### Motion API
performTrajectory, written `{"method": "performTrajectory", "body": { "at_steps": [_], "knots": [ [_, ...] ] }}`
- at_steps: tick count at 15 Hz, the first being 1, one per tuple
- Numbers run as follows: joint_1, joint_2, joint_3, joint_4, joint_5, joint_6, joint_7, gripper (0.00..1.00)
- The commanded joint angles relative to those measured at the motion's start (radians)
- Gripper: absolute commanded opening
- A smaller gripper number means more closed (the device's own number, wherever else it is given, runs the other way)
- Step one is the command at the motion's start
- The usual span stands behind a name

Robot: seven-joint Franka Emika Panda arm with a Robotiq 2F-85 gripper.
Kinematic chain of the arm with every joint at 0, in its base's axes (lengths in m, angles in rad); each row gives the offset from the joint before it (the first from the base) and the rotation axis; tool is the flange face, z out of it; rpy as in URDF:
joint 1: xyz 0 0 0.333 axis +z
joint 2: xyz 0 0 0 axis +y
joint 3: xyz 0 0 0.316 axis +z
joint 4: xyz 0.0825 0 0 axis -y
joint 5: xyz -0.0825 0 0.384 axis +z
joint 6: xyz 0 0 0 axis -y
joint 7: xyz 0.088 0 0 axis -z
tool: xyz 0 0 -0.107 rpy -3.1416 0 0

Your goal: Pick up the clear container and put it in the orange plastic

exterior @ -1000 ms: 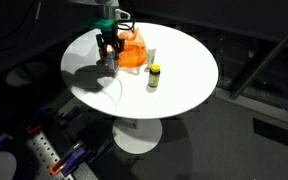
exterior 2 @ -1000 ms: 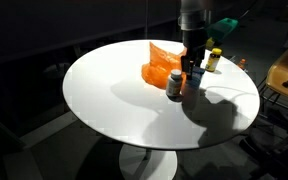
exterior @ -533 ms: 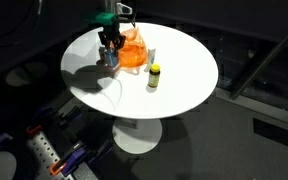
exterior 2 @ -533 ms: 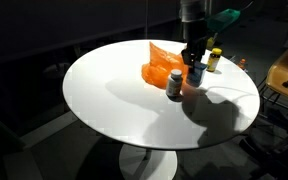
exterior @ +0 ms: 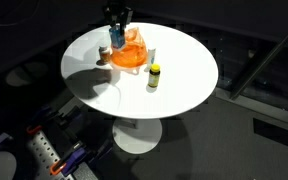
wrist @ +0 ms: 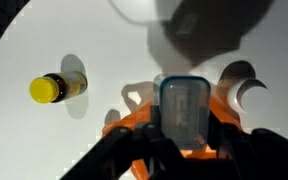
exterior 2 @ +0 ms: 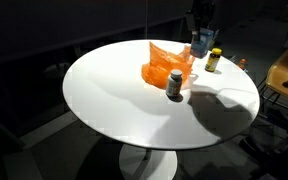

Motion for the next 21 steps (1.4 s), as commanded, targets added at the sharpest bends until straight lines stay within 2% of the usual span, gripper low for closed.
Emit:
{"method": "performTrajectory", "body": {
  "at_steps": [1,13,21],
  "knots": [
    [-0.016,0.041,-0.012,0.112,0.003,-0.043,0.033,0.19],
    [-0.020,0.257,-0.029,0.380,0.011,-0.089,0.029,0.19],
    [-0.022,0.343,-0.017,0.454,0.056,-0.115,0.020,0.19]
  ]
}}
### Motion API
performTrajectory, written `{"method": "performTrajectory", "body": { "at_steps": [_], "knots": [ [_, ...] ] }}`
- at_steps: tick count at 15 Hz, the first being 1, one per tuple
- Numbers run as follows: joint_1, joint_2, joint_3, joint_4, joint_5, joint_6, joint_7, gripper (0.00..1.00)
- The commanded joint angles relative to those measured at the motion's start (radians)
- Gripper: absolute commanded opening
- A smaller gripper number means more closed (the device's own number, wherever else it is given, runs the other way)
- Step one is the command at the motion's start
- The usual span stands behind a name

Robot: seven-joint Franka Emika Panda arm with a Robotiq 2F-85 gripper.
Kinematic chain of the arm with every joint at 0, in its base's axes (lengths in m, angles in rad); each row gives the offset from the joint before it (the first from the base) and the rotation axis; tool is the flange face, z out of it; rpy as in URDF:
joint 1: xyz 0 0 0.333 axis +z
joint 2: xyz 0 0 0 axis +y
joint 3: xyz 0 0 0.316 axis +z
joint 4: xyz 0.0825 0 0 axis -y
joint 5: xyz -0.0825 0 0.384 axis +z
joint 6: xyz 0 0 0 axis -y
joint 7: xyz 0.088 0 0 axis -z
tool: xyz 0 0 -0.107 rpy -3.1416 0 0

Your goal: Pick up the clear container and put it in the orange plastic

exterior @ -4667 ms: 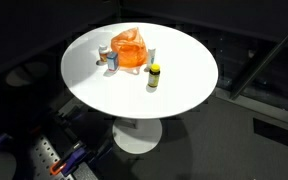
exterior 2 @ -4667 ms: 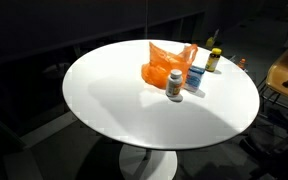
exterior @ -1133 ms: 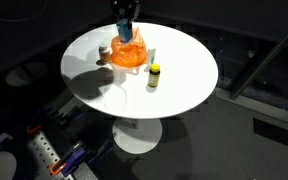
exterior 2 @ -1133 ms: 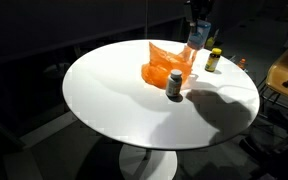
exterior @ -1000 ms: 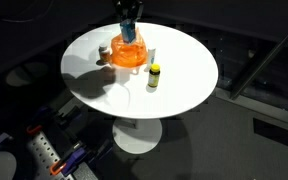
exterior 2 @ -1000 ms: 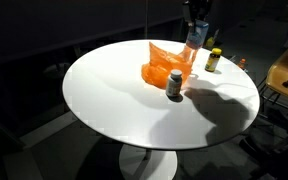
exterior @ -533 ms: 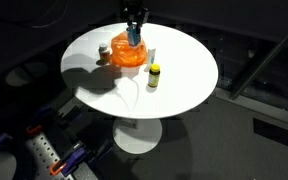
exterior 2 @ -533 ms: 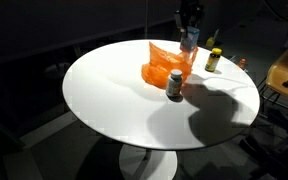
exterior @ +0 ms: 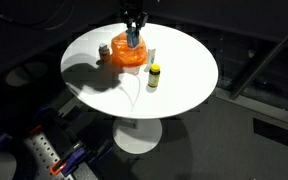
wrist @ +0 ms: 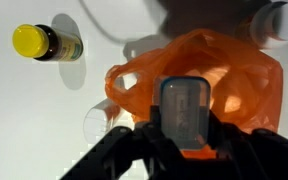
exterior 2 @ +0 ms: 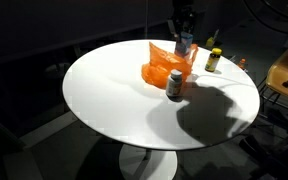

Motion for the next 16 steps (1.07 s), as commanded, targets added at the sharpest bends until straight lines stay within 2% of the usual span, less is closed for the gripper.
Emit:
{"method": "performTrajectory", "body": {
  "at_steps": [1,9,16],
  "knots": [
    [-0.004,0.049,0.003,0.062,0.025,-0.022,0.000,0.19],
    [-0.014,0.113,-0.002,0.091,0.077,0.026,0.028,0.19],
    [-0.023,0.131,-0.023,0.070,0.087,0.087,0.069,0.19]
  ]
}}
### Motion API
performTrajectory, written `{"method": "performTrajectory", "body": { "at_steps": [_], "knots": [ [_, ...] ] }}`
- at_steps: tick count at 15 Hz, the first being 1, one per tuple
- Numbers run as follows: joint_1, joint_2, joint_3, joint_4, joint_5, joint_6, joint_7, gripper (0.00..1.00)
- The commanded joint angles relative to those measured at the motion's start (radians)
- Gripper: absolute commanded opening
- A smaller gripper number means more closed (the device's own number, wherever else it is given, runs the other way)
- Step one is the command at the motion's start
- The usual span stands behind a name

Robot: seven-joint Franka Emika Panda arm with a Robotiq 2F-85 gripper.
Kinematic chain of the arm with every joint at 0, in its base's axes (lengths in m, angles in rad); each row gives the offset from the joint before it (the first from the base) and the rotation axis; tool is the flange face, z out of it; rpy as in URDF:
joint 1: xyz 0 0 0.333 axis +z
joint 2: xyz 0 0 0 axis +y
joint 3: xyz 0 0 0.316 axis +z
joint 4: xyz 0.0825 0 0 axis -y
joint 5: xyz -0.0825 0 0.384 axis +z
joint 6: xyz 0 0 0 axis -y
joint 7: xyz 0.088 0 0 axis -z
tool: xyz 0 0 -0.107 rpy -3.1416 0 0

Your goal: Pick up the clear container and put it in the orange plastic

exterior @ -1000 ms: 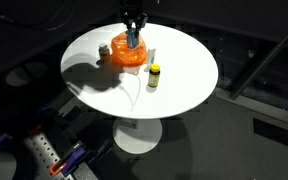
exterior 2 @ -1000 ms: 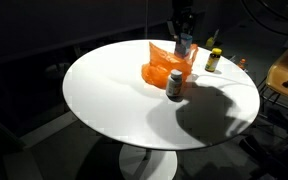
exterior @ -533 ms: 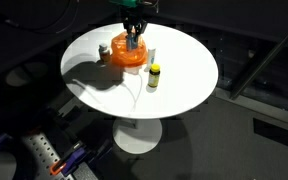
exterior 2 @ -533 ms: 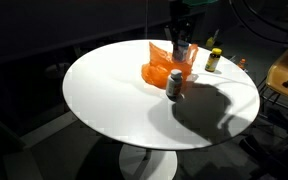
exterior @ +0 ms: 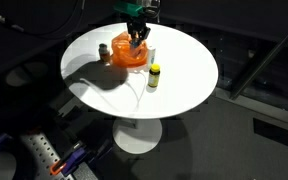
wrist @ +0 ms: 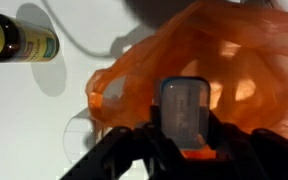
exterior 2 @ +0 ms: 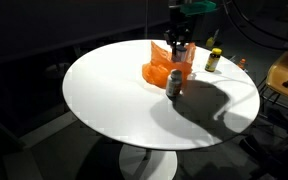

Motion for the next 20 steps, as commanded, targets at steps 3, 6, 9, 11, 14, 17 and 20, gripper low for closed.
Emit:
{"method": "performTrajectory", "body": {
  "at_steps": [3,6,9,11,14,17,20],
  "knots": [
    [-0.009,0.024,-0.011,0.024,0.019,0.006,0.041,0.19],
    [-0.011,0.032,-0.012,0.025,0.023,0.001,0.045,0.19],
    [-0.012,0.039,-0.010,0.029,0.028,-0.006,0.049,0.19],
    [-0.013,0.042,-0.009,0.031,0.034,-0.012,0.049,0.19],
    [-0.013,0.032,-0.010,0.025,0.038,-0.021,0.047,0.76],
    [-0.010,0.008,-0.011,0.009,0.033,-0.024,0.043,0.99],
    [-0.004,-0.034,-0.015,-0.014,0.020,-0.045,0.040,1.00]
  ]
}}
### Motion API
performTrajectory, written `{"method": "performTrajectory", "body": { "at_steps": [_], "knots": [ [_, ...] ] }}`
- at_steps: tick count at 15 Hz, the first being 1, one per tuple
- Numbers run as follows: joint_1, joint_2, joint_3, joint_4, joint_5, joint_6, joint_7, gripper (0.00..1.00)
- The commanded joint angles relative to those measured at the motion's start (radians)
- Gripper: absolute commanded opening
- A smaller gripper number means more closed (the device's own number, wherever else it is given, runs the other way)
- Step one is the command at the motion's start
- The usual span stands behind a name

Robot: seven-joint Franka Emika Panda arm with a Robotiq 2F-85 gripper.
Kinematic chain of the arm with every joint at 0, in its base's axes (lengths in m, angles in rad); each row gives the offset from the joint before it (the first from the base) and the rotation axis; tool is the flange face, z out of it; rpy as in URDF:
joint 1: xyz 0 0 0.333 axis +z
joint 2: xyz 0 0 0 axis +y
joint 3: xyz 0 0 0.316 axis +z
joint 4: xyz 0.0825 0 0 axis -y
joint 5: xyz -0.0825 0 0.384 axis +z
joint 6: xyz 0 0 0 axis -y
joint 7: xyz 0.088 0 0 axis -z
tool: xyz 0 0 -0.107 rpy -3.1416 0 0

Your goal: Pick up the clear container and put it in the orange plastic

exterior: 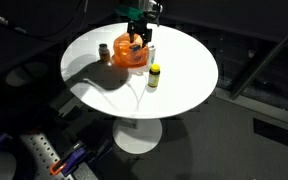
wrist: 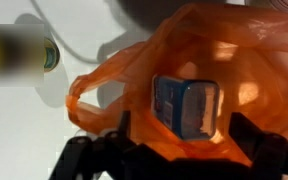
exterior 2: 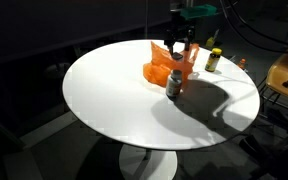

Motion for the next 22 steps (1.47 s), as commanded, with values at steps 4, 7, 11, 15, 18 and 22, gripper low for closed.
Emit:
{"method": "performTrajectory", "body": {
  "at_steps": [4,7,11,15,18,22],
  "knots": [
    [0.010,-0.131,-0.006,-0.051,-0.027,-0.116,-0.014,1.00],
    [0.014,-0.202,-0.005,-0.080,-0.053,-0.170,-0.027,1.00],
    [0.020,-0.319,-0.004,-0.143,-0.098,-0.258,-0.033,1.00],
    [0.018,-0.419,0.000,-0.198,-0.143,-0.352,-0.030,1.00],
    [0.017,-0.472,0.004,-0.232,-0.175,-0.406,-0.028,1.00],
    [0.015,-0.526,0.011,-0.280,-0.214,-0.432,-0.023,1.00]
  ]
}}
